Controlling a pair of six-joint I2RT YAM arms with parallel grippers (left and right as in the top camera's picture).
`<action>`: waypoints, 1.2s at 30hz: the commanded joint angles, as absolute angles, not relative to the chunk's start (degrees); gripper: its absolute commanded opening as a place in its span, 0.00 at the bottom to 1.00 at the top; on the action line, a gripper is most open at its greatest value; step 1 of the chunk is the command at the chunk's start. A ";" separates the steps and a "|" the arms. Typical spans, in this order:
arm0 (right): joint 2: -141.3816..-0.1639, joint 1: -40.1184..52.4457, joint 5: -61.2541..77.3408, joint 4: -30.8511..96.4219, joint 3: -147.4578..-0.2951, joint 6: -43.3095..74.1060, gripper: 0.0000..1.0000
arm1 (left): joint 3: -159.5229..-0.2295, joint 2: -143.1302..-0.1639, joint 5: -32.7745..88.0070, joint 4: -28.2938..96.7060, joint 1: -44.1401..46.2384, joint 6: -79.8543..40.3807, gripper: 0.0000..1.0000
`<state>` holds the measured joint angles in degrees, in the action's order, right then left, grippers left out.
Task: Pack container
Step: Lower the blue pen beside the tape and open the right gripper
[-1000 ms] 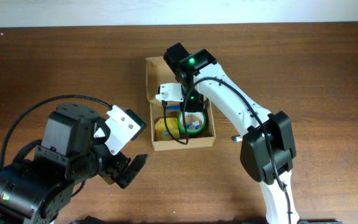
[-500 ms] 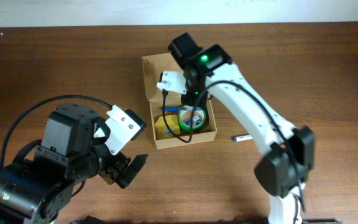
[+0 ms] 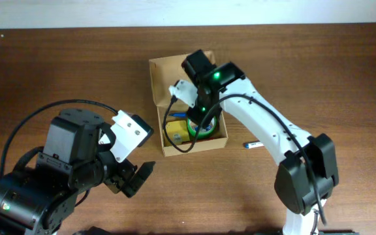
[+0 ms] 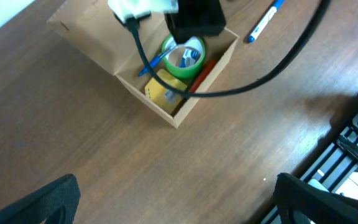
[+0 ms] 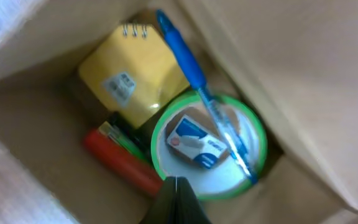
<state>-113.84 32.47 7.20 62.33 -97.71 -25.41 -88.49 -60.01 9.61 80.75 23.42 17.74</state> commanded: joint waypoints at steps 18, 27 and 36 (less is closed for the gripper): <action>-113.84 32.62 0.49 42.87 -83.72 -26.11 0.04 | -88.47 -59.92 9.61 80.55 23.09 17.17 1.00; -113.84 32.62 -2.50 38.48 -83.68 -26.11 0.04 | -88.47 -59.92 9.61 80.55 23.09 17.17 1.00; -113.82 32.73 -1.48 37.60 -83.68 -23.14 0.04 | -88.47 -59.92 9.61 80.55 23.09 17.17 1.00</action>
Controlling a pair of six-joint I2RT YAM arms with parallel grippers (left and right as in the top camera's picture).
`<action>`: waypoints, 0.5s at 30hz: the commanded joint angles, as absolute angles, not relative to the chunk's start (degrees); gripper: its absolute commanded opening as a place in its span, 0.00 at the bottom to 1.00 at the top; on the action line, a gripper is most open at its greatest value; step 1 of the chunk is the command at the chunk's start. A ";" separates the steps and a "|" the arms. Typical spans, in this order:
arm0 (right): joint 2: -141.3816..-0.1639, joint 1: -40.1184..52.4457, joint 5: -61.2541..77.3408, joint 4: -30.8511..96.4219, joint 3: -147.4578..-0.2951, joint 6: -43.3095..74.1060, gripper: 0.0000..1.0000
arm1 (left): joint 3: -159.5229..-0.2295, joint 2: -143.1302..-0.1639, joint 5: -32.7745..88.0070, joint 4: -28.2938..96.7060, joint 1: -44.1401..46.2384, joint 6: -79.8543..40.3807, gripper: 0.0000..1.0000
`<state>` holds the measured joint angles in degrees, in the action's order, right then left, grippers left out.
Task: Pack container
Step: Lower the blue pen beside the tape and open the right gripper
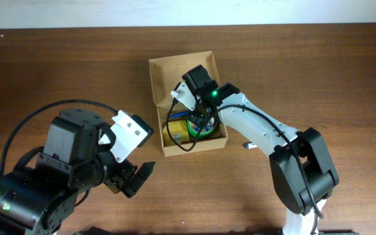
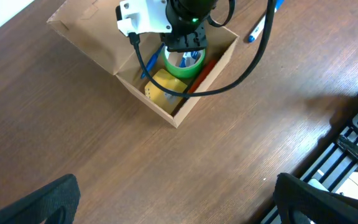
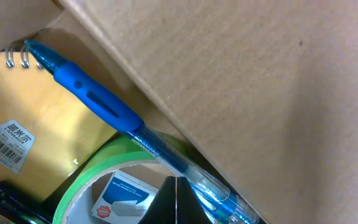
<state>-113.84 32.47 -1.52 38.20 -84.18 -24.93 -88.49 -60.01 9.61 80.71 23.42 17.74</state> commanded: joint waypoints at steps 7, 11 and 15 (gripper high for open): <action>-113.82 32.73 1.48 35.94 -83.68 -21.96 0.04 | -88.47 -59.92 9.61 80.55 23.07 17.17 1.00; -113.21 32.71 0.16 35.94 -83.68 -21.21 0.04 | -88.47 -59.92 9.61 80.55 23.09 17.17 1.00; -113.30 32.53 -2.92 35.97 -83.68 -20.47 0.04 | -88.47 -59.92 9.61 80.55 23.09 17.17 1.00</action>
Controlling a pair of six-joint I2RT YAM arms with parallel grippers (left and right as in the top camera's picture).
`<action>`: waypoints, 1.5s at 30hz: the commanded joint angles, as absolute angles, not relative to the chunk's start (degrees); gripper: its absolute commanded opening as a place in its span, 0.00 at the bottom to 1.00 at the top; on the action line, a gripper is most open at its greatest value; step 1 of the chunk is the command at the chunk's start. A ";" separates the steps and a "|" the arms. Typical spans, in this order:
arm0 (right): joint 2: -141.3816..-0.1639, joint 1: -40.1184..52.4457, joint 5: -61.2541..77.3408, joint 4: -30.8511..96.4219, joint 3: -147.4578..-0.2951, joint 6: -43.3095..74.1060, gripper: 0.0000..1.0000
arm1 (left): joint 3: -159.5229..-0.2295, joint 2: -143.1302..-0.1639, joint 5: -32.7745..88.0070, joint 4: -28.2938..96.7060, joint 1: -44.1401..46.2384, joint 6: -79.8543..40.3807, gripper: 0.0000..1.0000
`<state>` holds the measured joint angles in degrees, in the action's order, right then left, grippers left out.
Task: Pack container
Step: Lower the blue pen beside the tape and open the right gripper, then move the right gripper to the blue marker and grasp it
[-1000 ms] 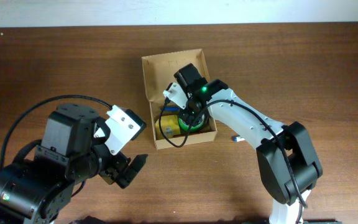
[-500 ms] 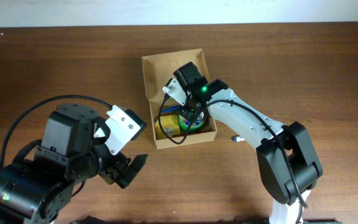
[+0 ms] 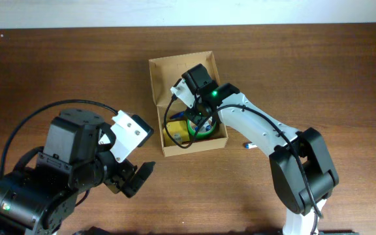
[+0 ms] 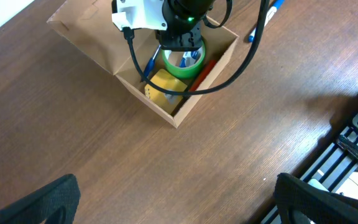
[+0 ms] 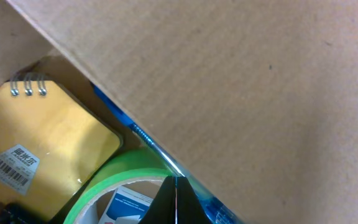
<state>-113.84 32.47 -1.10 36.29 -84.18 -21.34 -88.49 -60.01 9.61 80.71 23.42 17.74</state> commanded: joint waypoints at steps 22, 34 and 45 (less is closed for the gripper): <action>-89.21 16.80 -1.54 53.93 -84.75 15.66 0.04 | -88.47 -59.92 9.61 80.55 23.09 17.17 1.00; -89.73 1.10 3.29 52.29 -64.55 53.74 0.99 | -88.47 -59.92 9.61 80.55 23.09 17.17 1.00; -90.06 1.10 4.10 42.11 -54.35 65.52 0.94 | -88.47 -59.92 9.61 80.55 23.09 17.17 1.00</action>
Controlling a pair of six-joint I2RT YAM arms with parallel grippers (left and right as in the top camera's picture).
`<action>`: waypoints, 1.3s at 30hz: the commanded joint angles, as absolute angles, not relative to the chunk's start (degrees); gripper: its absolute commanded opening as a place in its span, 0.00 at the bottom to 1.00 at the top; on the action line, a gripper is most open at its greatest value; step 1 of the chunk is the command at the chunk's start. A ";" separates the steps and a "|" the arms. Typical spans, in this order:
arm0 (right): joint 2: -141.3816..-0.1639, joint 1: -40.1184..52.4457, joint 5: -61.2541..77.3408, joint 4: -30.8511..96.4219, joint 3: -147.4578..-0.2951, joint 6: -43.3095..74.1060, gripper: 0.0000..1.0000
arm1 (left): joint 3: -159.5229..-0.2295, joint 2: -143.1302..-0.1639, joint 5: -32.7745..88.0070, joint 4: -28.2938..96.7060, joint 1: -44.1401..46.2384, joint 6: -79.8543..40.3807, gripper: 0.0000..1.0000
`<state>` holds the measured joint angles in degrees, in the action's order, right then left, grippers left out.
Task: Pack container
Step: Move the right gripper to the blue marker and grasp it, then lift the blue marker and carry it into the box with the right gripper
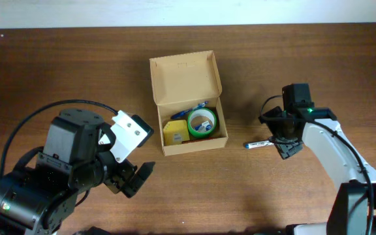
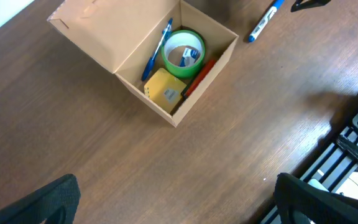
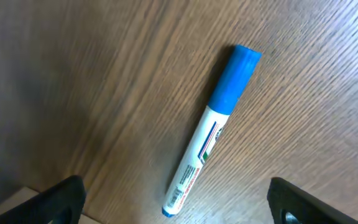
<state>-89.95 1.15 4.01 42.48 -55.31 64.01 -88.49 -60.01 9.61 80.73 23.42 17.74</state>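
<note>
An open cardboard box [image 1: 194, 147] sits mid-table with its lid [image 1: 185, 77] folded back. Inside lie a yellow spiral notepad [image 2: 165, 93], a green tape roll [image 2: 184, 53] with a small blue-and-white packet in its hole, a red marker [image 2: 199, 74] and a blue pen [image 2: 157, 50] along the lid-side wall. A white marker with a blue cap [image 3: 213, 130] lies on the table right of the box, also visible as the marker [image 1: 258, 143]. My right gripper [image 3: 176, 205] hangs open just above it, a finger either side. My left gripper [image 2: 176, 202] is open and empty, high over bare table.
The brown wooden table [image 1: 77, 65] stretches around the box. The bulky left arm [image 1: 70, 163] fills the front left. A black frame [image 2: 347, 155] shows past the table's edge in the left wrist view.
My right gripper was shut inside the box against the lid wall. Now it is out, right of the box, open over the marker on the table. The left arm is unmoved.
First my right gripper was shut over the box, with the blue pen lying across the tape roll and notepad. At the two later moments it was lower, close to the lid wall and pen. Now the pen lies beside the roll and the gripper is over the marker.
</note>
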 commanded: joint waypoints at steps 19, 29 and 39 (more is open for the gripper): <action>-102.02 1.10 7.14 35.00 -54.22 68.03 0.60 | -88.47 -59.92 9.61 80.55 23.09 17.17 1.00; -102.08 1.10 7.11 34.70 -54.22 68.01 0.04 | -88.47 -59.92 9.61 80.55 23.09 17.17 1.00; -101.82 1.10 11.44 48.69 -72.44 55.31 0.04 | -88.47 -59.92 9.61 80.55 23.09 17.17 1.00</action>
<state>-102.17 1.15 10.70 47.79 -68.18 59.72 -88.47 -60.01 9.61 80.66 23.42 17.74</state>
